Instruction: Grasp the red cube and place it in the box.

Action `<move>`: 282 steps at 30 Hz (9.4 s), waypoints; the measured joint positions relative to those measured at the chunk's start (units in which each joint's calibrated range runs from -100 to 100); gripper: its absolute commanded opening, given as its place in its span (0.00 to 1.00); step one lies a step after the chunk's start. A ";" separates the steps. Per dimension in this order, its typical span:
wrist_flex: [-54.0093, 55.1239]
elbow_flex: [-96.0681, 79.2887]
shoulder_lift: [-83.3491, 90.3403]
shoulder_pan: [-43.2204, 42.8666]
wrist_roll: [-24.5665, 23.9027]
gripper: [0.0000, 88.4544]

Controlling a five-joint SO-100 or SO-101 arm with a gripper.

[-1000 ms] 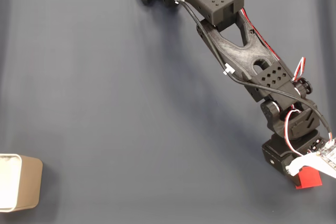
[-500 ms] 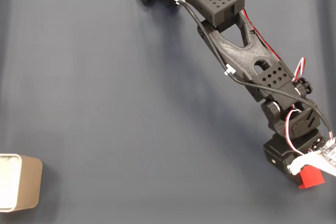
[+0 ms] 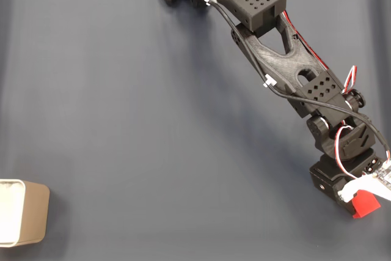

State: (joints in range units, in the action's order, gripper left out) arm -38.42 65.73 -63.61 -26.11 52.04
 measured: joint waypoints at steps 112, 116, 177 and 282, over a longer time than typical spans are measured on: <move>-9.23 -40.60 38.82 1.34 -1.56 0.00; -11.30 -47.47 47.50 3.12 -2.15 0.00; -12.49 -29.57 40.03 50.96 -0.59 0.00; -4.53 -10.67 22.84 58.38 -2.30 0.50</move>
State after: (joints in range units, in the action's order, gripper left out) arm -42.96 55.06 -40.77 32.27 49.74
